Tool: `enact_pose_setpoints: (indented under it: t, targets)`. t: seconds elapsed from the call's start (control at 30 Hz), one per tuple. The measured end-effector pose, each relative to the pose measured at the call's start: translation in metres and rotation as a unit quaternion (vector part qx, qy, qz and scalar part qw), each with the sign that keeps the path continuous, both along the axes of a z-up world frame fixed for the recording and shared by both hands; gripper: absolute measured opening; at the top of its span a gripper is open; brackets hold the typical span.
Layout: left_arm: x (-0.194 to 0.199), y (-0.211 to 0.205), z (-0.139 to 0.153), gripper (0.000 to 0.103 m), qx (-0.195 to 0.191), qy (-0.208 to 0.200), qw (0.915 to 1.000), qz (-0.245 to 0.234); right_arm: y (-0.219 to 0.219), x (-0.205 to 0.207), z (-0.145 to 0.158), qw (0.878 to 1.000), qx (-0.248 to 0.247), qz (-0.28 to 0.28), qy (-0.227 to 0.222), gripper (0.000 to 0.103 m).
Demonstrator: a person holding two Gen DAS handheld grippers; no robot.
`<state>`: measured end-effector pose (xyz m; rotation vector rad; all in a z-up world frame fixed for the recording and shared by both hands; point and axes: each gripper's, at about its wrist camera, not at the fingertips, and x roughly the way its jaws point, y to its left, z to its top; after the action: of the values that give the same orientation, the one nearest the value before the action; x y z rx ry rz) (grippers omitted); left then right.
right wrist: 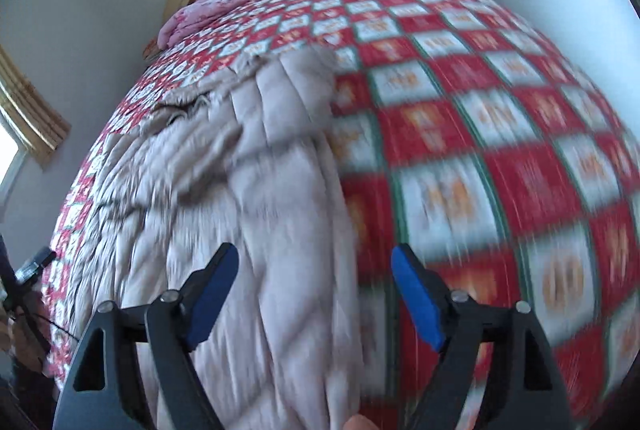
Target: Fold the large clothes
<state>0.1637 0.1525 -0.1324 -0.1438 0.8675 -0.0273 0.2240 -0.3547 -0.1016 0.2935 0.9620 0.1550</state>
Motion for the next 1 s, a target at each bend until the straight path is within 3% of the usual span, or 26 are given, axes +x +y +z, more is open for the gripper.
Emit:
enact_pose_setpoints:
  t: [0.1,0.23,0.33,0.43,0.47,0.5,0.53,0.6,0.67,0.83,1.0]
  targets:
    - [-0.015,0.000,-0.015,0.102,-0.030,0.007,0.9995,0.005,-0.003,-0.040,-0.021,0.999,0.023,-0.016,0.014,0.082]
    - [-0.022,-0.017,-0.022,0.102,-0.034,0.002,0.9994,0.000,0.010,-0.067,-0.037,0.999,0.039,-0.018,0.010,0.082]
    - [-0.027,-0.024,-0.030,0.102,-0.046,0.007,0.9989,-0.007,0.024,-0.083,-0.053,0.999,0.029,-0.020,0.013,0.082]
    - [-0.033,-0.029,-0.029,0.101,-0.038,0.002,0.9991,-0.019,0.036,-0.098,-0.054,1.000,-0.003,-0.027,-0.004,0.071]
    - [-0.036,-0.029,-0.029,0.097,-0.043,0.001,0.9988,-0.022,0.038,-0.102,-0.054,1.000,-0.005,-0.025,-0.007,0.060]
    - [-0.039,-0.027,-0.029,0.086,-0.045,-0.001,0.9987,-0.023,0.040,-0.105,-0.055,1.000,-0.002,-0.021,-0.008,0.050]
    - [-0.042,-0.026,-0.028,0.077,-0.045,-0.004,0.9986,-0.027,0.040,-0.108,-0.056,1.000,0.003,-0.016,-0.006,0.046]
    - [-0.046,-0.025,-0.025,0.036,-0.050,-0.011,0.9978,-0.042,0.041,-0.113,-0.057,1.000,0.020,-0.008,-0.004,0.031]
    - [-0.051,-0.022,-0.021,0.021,-0.074,-0.015,0.9955,-0.057,0.036,-0.116,-0.057,0.999,0.053,-0.002,-0.006,0.023]
    - [-0.075,-0.024,0.004,0.014,-0.088,-0.045,0.9909,-0.091,0.028,-0.126,-0.052,0.993,0.113,0.001,-0.019,0.016]
    - [-0.107,-0.017,0.043,0.010,-0.154,-0.074,0.9783,-0.118,0.015,-0.145,-0.035,0.988,0.150,0.007,-0.031,0.014]
